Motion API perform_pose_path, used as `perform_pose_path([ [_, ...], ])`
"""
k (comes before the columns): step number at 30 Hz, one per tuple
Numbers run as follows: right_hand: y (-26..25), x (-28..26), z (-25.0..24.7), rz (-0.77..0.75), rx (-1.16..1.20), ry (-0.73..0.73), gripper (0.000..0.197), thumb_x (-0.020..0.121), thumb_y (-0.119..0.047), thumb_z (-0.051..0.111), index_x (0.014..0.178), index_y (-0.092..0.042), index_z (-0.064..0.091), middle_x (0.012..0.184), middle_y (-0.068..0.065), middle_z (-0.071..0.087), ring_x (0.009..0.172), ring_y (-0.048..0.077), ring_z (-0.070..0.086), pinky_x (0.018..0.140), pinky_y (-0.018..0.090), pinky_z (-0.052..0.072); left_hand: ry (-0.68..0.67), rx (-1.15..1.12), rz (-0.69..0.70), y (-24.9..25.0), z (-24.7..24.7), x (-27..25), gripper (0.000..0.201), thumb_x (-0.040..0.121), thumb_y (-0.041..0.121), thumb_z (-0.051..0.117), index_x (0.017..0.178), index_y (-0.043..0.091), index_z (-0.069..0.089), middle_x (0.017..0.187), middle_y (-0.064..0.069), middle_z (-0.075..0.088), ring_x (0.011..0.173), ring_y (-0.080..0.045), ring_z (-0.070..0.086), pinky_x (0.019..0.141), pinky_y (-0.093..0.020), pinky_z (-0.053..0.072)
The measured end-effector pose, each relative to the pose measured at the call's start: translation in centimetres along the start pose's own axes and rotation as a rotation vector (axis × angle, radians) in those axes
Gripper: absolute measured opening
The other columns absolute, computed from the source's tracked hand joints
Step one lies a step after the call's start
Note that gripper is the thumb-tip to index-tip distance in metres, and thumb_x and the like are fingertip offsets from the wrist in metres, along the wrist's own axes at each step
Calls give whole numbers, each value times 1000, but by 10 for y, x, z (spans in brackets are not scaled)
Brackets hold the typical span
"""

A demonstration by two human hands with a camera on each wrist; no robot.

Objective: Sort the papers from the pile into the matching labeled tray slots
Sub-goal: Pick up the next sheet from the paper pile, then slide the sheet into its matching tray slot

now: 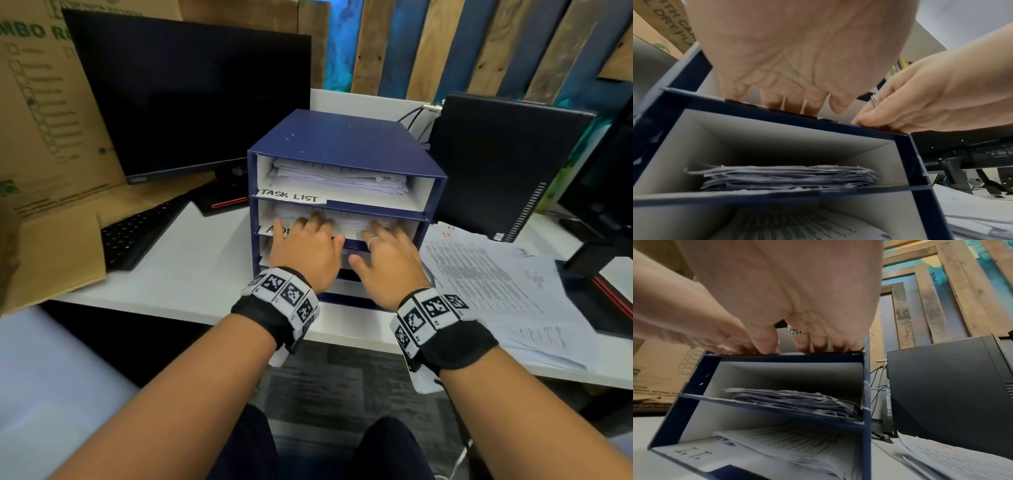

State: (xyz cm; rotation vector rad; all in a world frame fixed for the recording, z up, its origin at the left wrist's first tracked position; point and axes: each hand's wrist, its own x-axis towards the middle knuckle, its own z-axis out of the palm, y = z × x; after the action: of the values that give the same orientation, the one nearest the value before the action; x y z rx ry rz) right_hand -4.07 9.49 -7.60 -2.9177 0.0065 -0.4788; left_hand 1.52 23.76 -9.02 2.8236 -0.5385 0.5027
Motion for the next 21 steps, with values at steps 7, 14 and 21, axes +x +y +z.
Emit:
perform_pose_path([
  [7,0,10,10,1,-51,-54,55,101,-47,41,148,-17,42,159,0,34,146,23,25,116,46,22,-17,-23,-44,-4,-3,8,49,102,42,21,130,18,52,135,0,55,127,-24,49,117,-58,15],
  [14,17,-9,-3,29,435,154,35,99,-19,55,133,-15,62,136,2,61,126,18,55,111,31,39,342,-288,43,40,-2,-24,21,90,14,51,105,17,65,99,2,68,94,-24,59,81,-38,43],
  [21,87,-40,-9,320,467,356,18,94,-11,56,100,-15,73,92,1,73,81,16,63,81,31,52,110,-533,140,101,26,-32,18,91,14,48,101,18,61,93,2,67,86,-22,60,73,-39,52],
])
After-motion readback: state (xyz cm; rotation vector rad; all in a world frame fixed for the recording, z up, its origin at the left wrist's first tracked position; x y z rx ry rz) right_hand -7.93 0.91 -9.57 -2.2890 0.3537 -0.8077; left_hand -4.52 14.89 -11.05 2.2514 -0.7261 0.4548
